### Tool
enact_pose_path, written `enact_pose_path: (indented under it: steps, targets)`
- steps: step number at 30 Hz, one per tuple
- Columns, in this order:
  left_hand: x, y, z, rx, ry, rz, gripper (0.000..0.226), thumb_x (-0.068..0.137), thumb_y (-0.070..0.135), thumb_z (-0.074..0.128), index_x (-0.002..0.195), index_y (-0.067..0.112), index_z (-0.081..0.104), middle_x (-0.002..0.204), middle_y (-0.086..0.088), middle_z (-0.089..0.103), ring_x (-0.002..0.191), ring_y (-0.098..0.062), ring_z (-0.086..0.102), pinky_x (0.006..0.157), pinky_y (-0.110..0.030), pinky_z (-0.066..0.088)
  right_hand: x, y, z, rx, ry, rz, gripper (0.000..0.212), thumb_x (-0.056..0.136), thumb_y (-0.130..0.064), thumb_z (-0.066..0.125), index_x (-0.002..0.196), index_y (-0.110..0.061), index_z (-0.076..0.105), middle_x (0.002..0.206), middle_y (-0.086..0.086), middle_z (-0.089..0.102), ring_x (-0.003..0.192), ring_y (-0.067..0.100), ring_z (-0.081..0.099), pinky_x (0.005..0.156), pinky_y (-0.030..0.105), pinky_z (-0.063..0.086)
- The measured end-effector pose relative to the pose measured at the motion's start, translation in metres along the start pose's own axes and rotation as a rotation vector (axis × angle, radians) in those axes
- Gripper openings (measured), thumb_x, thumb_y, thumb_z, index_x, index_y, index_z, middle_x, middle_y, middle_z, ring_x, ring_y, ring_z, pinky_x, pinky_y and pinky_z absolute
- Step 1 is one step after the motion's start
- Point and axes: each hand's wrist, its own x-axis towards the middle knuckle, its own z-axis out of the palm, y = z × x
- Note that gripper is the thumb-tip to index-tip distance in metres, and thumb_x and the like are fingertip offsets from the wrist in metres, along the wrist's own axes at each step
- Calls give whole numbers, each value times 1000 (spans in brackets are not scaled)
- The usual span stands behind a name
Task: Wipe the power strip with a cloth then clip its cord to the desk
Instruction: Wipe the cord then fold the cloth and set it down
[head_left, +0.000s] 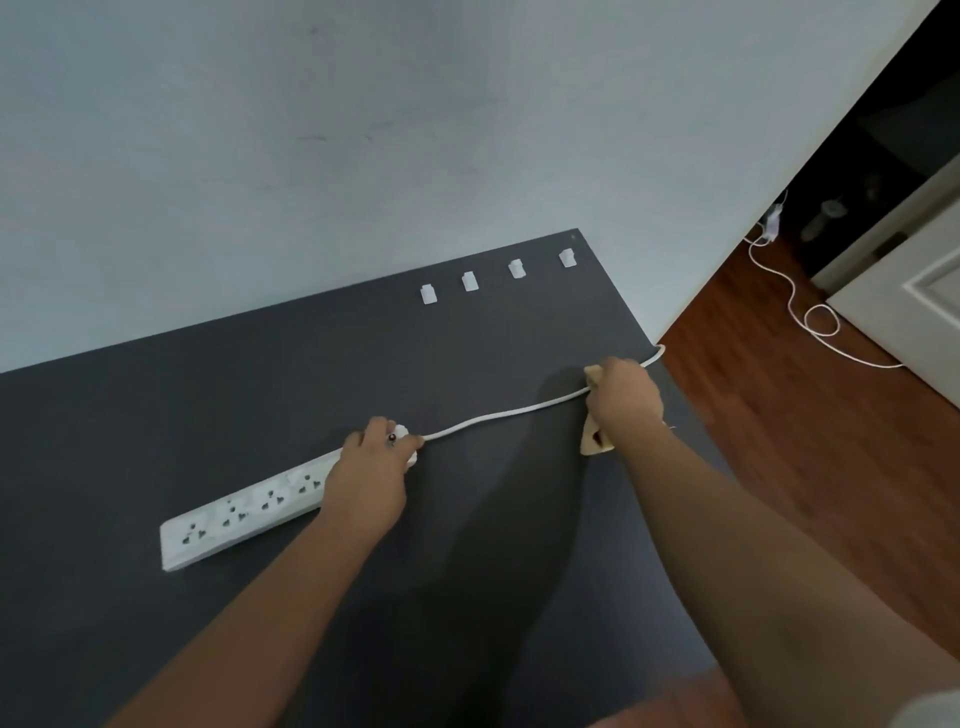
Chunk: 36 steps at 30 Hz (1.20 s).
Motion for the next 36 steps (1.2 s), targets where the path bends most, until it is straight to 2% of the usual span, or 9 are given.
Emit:
enact_pose_path:
  steps: [5, 10, 12, 17, 22, 26, 30, 34, 36]
  targets:
    - [0, -3, 5, -13, 18, 30, 49, 82, 4, 60, 125, 28, 59, 129, -7, 47, 102, -32, 51, 85, -38, 52, -21, -12, 16, -86, -43, -153, 23, 83, -7, 52, 105, -12, 58, 108, 8, 55, 100, 31, 59, 77, 41, 52]
    - [0, -2, 1, -33, 2, 38, 51, 83, 2, 58, 125, 30, 58, 130, -5, 46, 104, -31, 49, 83, -38, 52, 21, 31, -24, -95, 12, -6, 13, 81, -9, 52, 90, -11, 60, 96, 11, 62, 91, 35, 63, 73, 42, 55]
    - [0, -4, 1, -31, 0, 47, 51, 83, 2, 57, 126, 30, 57, 131, -5, 45, 105, -31, 48, 84, -37, 52, 30, 37, -33, -96, 40, 57, 15, 82, -10, 56, 97, -9, 61, 95, 13, 62, 86, 34, 63, 70, 41, 56]
    - [0, -7, 3, -32, -7, 55, 51, 86, 4, 54, 129, 32, 53, 135, -3, 42, 110, -30, 45, 88, -38, 51, 42, 37, -33, -85, 76, 118, 21, 87, -12, 54, 106, -5, 61, 99, 18, 60, 87, 38, 61, 71, 41, 55]
    - [-1, -8, 4, -45, 13, 49, 53, 86, 3, 52, 131, 32, 52, 136, -2, 41, 112, -28, 44, 88, -36, 51, 38, 29, -34, -38, 97, 171, 24, 86, -10, 54, 108, -1, 60, 107, 21, 60, 96, 41, 61, 79, 45, 55]
    - [0, -9, 7, -28, 60, 67, 52, 81, 1, 58, 124, 30, 59, 131, -5, 48, 105, -31, 49, 84, -39, 53, 4, -5, -5, 8, 82, 40, 22, 84, -5, 48, 102, -3, 60, 111, 19, 60, 101, 40, 61, 83, 43, 51]
    - [0, -8, 7, -10, 76, 59, 50, 80, 4, 62, 121, 31, 60, 129, -5, 50, 102, -31, 51, 78, -38, 55, -43, -47, 37, 34, 27, -116, 26, 84, -4, 46, 108, -5, 55, 117, 16, 53, 107, 36, 58, 88, 41, 47]
    - [-2, -6, 2, -10, 76, 50, 47, 82, 10, 61, 123, 32, 57, 129, -2, 49, 105, -28, 51, 73, -35, 53, -79, -87, 67, 10, -87, -268, 30, 82, -6, 52, 112, -8, 53, 119, 13, 52, 108, 34, 57, 87, 39, 47]
    - [-3, -5, 1, -13, 96, 62, 45, 81, 9, 62, 122, 27, 56, 126, -2, 51, 102, -27, 53, 74, -33, 52, -89, -103, 76, -15, -147, -339, 33, 82, -7, 56, 115, -8, 53, 121, 12, 52, 108, 33, 57, 87, 39, 47]
